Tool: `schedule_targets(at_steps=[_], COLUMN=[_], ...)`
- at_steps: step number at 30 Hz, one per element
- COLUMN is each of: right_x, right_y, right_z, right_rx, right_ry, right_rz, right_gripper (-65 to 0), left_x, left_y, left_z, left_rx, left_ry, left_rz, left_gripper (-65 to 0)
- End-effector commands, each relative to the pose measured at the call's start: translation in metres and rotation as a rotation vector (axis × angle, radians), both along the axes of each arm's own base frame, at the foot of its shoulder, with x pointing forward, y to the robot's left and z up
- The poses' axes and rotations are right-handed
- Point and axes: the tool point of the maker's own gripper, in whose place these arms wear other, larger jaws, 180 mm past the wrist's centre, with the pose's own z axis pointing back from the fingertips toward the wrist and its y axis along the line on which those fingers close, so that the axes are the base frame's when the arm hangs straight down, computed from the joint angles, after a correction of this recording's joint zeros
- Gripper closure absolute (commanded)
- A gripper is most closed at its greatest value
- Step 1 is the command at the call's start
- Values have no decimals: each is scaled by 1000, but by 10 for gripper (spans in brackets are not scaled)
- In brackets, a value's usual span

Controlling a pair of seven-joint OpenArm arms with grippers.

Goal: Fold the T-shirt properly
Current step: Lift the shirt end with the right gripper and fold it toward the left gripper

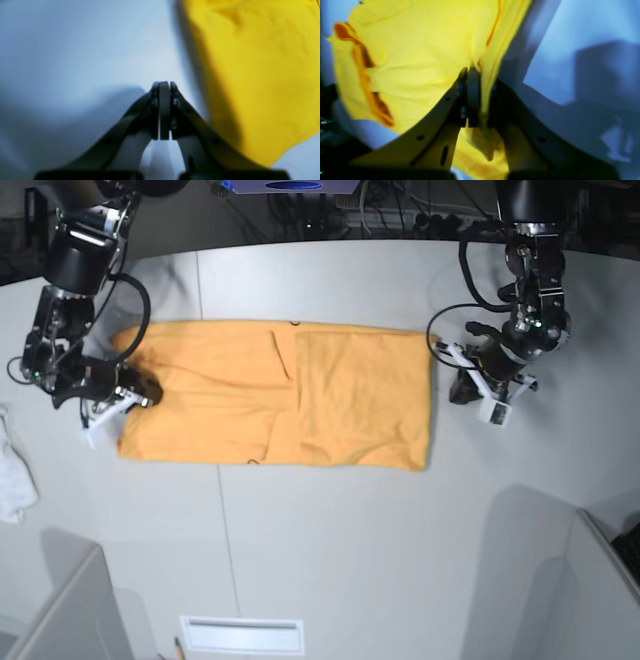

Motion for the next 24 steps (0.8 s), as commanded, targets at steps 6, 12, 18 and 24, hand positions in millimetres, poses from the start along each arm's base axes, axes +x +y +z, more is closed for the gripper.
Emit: schedule_targets(at_steps=[6,12,18,24], right_x=[15,16,28,24], right_y=[-2,24,54,106], right_z=[36,69,97,114], right_rx=[-191,-219,-247,-171], right_ry=[-61,-175,-252,-329], right_rz=[73,106,206,238], right_gripper=[0,0,0,0], left_x=[-10,-13,-4,-15], left_y=[-44,-65,-65,-64], left_z=[-2,8,16,7], left_rx=[-34,-59,-54,-53], left_ry=[3,-26,-53,-22], left_rz=[-121,-149,-151,-152], left_gripper=[0,0,0,0])
